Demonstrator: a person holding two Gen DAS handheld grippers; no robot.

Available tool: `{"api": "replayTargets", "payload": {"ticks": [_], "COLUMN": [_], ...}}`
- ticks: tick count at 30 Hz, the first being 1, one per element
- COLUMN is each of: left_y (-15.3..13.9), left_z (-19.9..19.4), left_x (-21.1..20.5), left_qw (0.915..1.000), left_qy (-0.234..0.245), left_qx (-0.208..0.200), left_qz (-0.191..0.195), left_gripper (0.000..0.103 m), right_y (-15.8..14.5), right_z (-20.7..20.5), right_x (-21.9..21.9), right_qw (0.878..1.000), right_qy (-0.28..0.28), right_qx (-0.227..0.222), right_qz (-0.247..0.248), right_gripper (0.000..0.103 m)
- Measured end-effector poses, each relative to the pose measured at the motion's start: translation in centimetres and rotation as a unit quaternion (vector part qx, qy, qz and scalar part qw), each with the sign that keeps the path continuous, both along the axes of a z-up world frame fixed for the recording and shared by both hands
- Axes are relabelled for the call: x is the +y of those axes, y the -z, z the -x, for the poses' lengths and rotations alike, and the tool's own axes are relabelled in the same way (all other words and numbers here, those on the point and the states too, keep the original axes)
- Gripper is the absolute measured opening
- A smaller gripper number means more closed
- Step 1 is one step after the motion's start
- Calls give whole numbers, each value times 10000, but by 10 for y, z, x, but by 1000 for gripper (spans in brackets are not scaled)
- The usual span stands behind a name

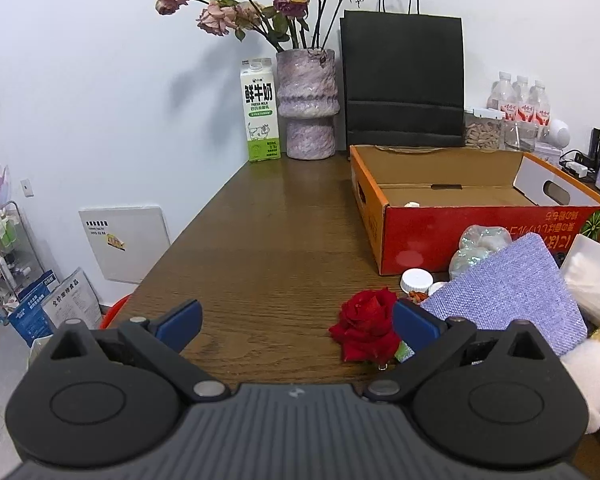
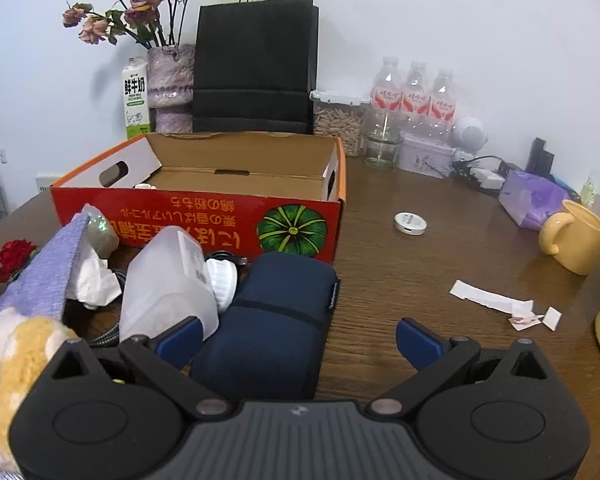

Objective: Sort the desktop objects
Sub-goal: 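Move the right tool to the navy pouch while the left tool reaches the red rose, then grasp the navy pouch with the right tool while the left tool grasps the rose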

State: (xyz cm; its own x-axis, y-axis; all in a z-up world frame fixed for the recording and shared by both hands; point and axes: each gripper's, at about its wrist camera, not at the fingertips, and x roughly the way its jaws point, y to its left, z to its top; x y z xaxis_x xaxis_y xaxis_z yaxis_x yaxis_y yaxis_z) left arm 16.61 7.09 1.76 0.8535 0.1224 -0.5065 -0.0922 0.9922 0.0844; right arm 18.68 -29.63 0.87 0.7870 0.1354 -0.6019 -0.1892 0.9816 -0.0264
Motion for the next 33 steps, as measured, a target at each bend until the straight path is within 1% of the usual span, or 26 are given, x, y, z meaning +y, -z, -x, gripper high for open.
{"api": "replayTargets", "payload": {"ticks": [5,9,12,19,25,27,29,31,33], "left_y": [4,4,5,8,14,16,19,21,22], "left_z": [-8,-10,-13,-24,-36,-39,-41,-44,-45], "left_x": [-1,0,1,-3,-5,-5,-5,-4,-4], "left_qw": [9999,9999,9999,9997,9994,9992,9988,9981,9975], "left_qy": [-54,-71,-91,-102,-52,-22,21,58,99], "left_qx": [91,96,121,201,325,348,391,423,432], "left_qz": [21,70,32,29,120,192,310,439,552], "left_gripper": [103,103,103,103,103,103,103,99,91], "right_y": [5,0,-3,9,20,25,27,28,29], "right_z": [-15,-19,-23,-38,-48,-49,-47,-46,-43], "right_x": [5,-2,-4,8,14,15,14,13,12], "right_qw": [9998,9995,9997,9992,9982,9977,9980,9982,9984], "right_qy": [-15,22,61,-84,-168,-206,-213,-234,-264], "right_qx": [184,153,114,393,580,643,591,547,482], "right_qz": [32,-276,-208,13,46,43,-72,-108,-113], "right_gripper": [102,102,101,97,87,84,83,84,83]}}
